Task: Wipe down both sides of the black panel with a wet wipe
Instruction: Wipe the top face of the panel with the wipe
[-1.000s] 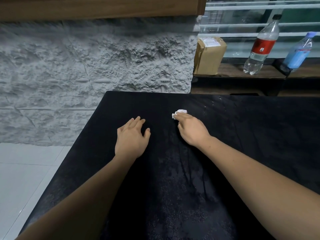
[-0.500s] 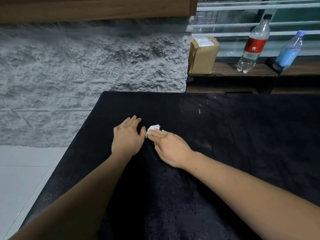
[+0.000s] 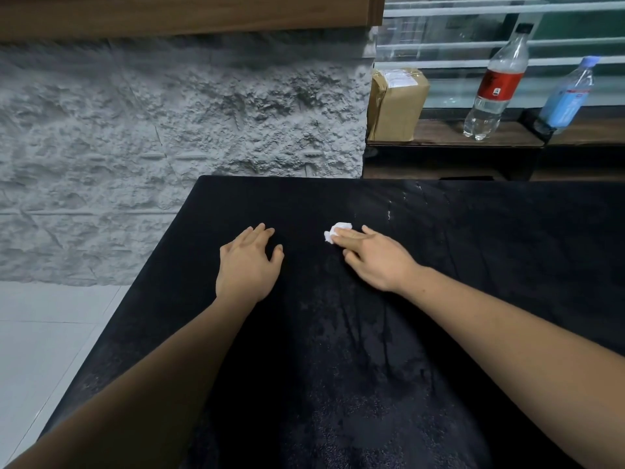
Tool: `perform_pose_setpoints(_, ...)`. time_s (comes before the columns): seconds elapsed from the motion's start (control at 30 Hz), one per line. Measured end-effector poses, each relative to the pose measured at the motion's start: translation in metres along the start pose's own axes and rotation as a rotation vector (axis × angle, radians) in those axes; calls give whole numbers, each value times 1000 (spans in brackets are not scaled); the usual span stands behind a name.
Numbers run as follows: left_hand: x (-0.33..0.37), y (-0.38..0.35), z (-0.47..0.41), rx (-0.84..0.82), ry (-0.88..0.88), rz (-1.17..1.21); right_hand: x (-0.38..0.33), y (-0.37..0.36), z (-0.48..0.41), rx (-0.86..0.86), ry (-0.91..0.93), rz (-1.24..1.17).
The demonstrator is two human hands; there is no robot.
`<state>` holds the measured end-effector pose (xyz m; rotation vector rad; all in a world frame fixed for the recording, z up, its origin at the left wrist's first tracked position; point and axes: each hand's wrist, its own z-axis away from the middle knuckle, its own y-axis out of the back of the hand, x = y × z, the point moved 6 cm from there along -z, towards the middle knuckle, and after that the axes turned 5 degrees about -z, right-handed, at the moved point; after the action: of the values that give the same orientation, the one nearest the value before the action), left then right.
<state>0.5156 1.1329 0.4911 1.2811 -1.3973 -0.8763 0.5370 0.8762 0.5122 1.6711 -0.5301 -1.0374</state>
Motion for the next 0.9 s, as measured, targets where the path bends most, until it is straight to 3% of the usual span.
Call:
perform_pose_setpoints(0.43,1,1,0,-15,3,-18,6,-4,4,27,-149,36)
perform_pose_setpoints(0.9,1,0,0,14,-2,-2,-95,-36,52,-46,131,8)
